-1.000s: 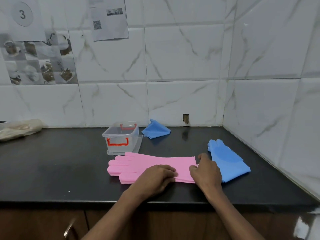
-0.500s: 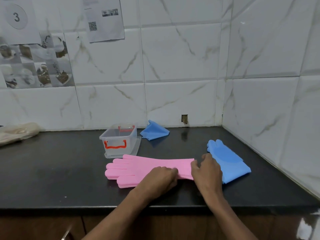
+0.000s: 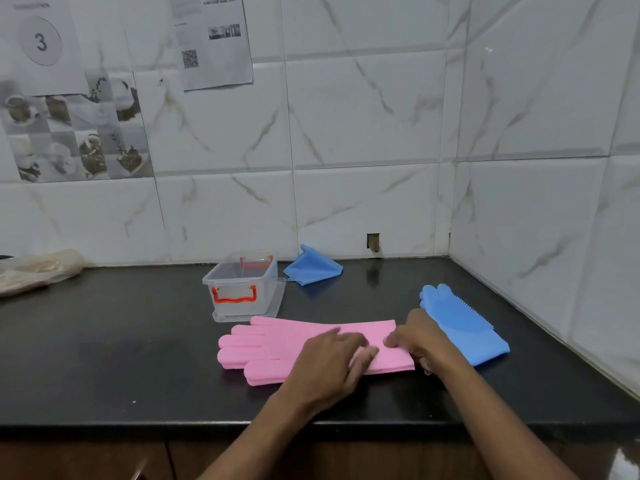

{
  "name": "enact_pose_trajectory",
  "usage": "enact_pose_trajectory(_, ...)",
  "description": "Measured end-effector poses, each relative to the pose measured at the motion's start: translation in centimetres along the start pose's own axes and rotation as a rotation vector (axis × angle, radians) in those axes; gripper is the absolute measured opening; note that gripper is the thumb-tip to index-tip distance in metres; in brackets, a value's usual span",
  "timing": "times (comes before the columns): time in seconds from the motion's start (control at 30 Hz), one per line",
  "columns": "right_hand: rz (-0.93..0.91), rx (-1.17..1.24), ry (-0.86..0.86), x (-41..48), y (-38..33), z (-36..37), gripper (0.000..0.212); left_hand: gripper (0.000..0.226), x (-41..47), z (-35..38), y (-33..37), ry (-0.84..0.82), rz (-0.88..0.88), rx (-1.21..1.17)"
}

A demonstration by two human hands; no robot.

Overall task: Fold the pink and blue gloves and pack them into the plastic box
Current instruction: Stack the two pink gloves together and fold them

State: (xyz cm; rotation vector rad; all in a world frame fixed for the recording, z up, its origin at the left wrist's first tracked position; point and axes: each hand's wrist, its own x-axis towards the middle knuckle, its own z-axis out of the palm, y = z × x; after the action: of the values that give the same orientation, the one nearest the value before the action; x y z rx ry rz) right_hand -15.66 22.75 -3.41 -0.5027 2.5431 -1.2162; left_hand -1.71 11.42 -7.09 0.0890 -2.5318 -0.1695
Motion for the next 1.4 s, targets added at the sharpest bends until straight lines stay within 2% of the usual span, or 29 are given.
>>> enact_pose_trajectory(0.07, -0.009, -0.073, 0.028, 0.4, 0.1, 0.1, 0.027, 0.03, -0.2, 0.1, -0.7, 0.289, -0.061, 0.107)
enact_pose_trajectory(0.1, -0.014, -0.083, 0.052, 0.7, 0.3, 0.0, 0.026, 0.022, -0.1, -0.1, -0.9, 0.313, -0.143, 0.151)
enact_pose_trajectory(0.13, -0.02, -0.091, 0.08, 0.9, 0.5, -0.2, 0.024, 0.021, -0.1, -0.4, -1.2, 0.265, -0.209, 0.187)
enact_pose_trajectory(0.2, -0.043, -0.141, 0.13, 1.3, 0.9, -0.7, 0.022, 0.028, -0.2, 0.0, -1.8, 0.032, -0.233, 0.19)
enact_pose_trajectory(0.33, -0.114, -0.287, 0.209, 1.2, 0.4, -1.4, 0.028, 0.042, 0.5, 0.4, -2.1, -0.248, -0.137, 0.078)
enact_pose_trajectory(0.43, -0.152, -0.356, 0.177, 0.7, -1.0, -1.5, 0.024, 0.056, 2.4, 0.6, -1.6, -0.468, -0.091, 0.009)
enact_pose_trajectory(0.47, -0.165, -0.368, 0.147, 0.3, -1.6, -1.5, 0.027, 0.059, 3.0, 0.6, -1.3, -0.522, -0.094, -0.02)
enact_pose_trajectory(0.53, -0.216, -0.4, 0.12, -0.5, -2.7, -1.3, 0.051, 0.06, 3.8, 0.5, -0.5, -0.579, -0.104, -0.102)
enact_pose_trajectory(0.6, -0.34, -0.437, 0.155, -1.6, -3.6, -0.5, 0.073, 0.054, 4.3, 0.1, -0.4, -0.534, -0.191, -0.237)
enact_pose_trajectory(0.63, -0.412, -0.448, 0.17, -2.3, -3.8, 0.1, 0.081, 0.048, 4.6, -0.1, -0.8, -0.451, -0.297, -0.371)
enact_pose_trajectory(0.7, -0.533, -0.475, 0.204, -3.6, -4.1, 1.9, 0.09, 0.034, 5.3, -0.9, -2.2, -0.245, -0.605, -0.822)
enact_pose_trajectory(0.73, -0.587, -0.501, 0.232, -4.2, -4.2, 3.0, 0.091, 0.039, 5.7, -1.3, -3.0, -0.172, -0.746, -1.054)
enact_pose_trajectory(0.77, -0.649, -0.525, 0.268, -4.8, -4.1, 4.2, 0.092, 0.054, 6.2, -1.5, -4.0, -0.147, -0.855, -1.222)
enact_pose_trajectory(0.8, -0.717, -0.547, 0.297, -5.5, -3.9, 5.4, 0.092, 0.064, 6.5, -1.8, -4.7, -0.166, -0.916, -1.269)
enact_pose_trajectory(0.83, -0.778, -0.565, 0.31, -5.9, -3.6, 6.5, 0.09, 0.064, 6.9, -2.0, -5.2, -0.203, -0.945, -1.22)
enact_pose_trajectory(0.93, -0.861, -0.594, 0.24, -6.7, -2.3, 8.4, 0.079, 0.034, 7.3, -1.2, -5.8, -0.365, -0.911, -0.798)
enact_pose_trajectory(0.97, -0.876, -0.598, 0.234, -6.8, -1.8, 8.6, 0.076, 0.034, 7.5, -1.0, -5.9, -0.382, -0.907, -0.745)
enact_pose_trajectory(1.0, -0.898, -0.601, 0.256, -6.7, -1.5, 8.7, 0.074, 0.045, 7.7, -0.7, -6.2, -0.38, -0.927, -0.789)
enact_pose_trajectory(1.1, -0.932, -0.606, 0.328, -6.5, -1.2, 8.6, 0.072, 0.101, 8.1, -0.7, -6.9, -0.367, -1.0, -1.164)
enact_pose_trajectory(1.13, -0.934, -0.607, 0.306, -6.6, -1.3, 8.8, 0.072, 0.112, 8.6, -0.7, -7.0, -0.365, -1.002, -1.226)
enact_pose_trajectory(1.2, -0.913, -0.609, 0.237, -6.5, -1.4, 8.9, 0.072, 0.119, 9.7, -0.9, -6.9, -0.415, -0.985, -1.154)
enact_pose_trajectory(1.23, -0.905, -0.615, 0.232, -6.4, -1.4, 9.0, 0.072, 0.116, 10.3, -0.9, -6.8, -0.483, -0.961, -1.06)
enact_pose_trajectory(1.3, -0.889, -0.618, 0.233, -6.2, -1.1, 8.9, 0.075, 0.088, 11.3, -0.9, -6.8, -0.577, -0.878, -0.88)
enact_pose_trajectory(1.37, -0.857, -0.599, 0.217, -6.2, -1.1, 8.6, 0.079, 0.061, 11.6, -0.4, -7.1, -0.567, -0.804, -0.733)
enact_pose_trajectory(1.4, -0.84, -0.591, 0.209, -6.3, -1.1, 8.6, 0.081, 0.056, 11.4, -0.1, -7.4, -0.55, -0.802, -0.68)
